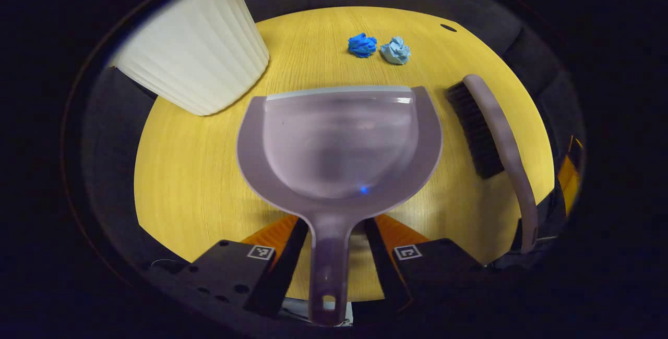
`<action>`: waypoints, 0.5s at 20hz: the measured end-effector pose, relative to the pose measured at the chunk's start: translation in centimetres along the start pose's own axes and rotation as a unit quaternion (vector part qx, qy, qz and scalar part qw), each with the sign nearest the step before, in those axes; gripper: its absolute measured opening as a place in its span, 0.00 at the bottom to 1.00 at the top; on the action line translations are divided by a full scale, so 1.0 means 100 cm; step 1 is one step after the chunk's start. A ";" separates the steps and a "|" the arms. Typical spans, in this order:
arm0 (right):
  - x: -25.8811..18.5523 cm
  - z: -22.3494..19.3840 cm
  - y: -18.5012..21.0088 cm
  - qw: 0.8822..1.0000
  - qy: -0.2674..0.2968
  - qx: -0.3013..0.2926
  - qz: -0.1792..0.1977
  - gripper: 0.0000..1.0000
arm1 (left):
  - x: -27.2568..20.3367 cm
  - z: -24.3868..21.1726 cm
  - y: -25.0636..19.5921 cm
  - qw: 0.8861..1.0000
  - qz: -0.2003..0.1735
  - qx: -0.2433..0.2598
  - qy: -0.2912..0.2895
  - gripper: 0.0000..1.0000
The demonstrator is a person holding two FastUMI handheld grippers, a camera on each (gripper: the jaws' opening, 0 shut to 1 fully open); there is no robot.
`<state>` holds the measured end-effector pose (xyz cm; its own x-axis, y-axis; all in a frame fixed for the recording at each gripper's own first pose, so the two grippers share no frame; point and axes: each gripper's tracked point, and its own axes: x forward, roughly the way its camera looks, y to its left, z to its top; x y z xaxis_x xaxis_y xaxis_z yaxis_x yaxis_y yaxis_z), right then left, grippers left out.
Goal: Pick up the small broom and dustpan from the desktop, sweep the trash into the dustpan with the broom, and then empty the trash into the garbage bin.
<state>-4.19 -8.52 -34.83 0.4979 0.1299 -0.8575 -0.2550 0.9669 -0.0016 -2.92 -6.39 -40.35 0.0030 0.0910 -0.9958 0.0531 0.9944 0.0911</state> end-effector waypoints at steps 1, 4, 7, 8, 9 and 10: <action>0.004 -0.003 0.001 1.000 0.004 -0.004 -0.001 0.96 | 0.004 0.002 0.001 1.000 0.003 -0.001 0.005 0.53; 0.005 -0.010 0.007 1.000 0.015 -0.022 0.003 0.96 | 0.001 0.004 0.005 1.000 -0.001 0.003 0.018 0.39; 0.008 -0.019 0.017 0.999 0.045 -0.001 0.013 1.00 | 0.002 0.003 0.007 1.000 -0.008 0.009 0.015 0.30; 0.012 -0.022 0.021 0.998 0.059 0.007 0.015 1.00 | 0.002 0.002 0.009 1.000 -0.010 0.009 0.015 0.30; 0.017 -0.024 0.023 0.997 0.072 0.012 0.014 1.00 | 0.003 0.003 0.011 1.000 -0.012 0.009 0.011 0.30; 0.022 -0.027 0.023 0.996 0.089 0.011 0.007 1.00 | 0.004 0.002 0.013 1.000 -0.013 0.007 0.008 0.30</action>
<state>-5.94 -6.64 -38.08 0.3394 0.1048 -0.9348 -0.2420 0.9700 0.0209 -2.68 -5.07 -40.64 -0.0146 0.0664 -0.9977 0.0659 0.9957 0.0653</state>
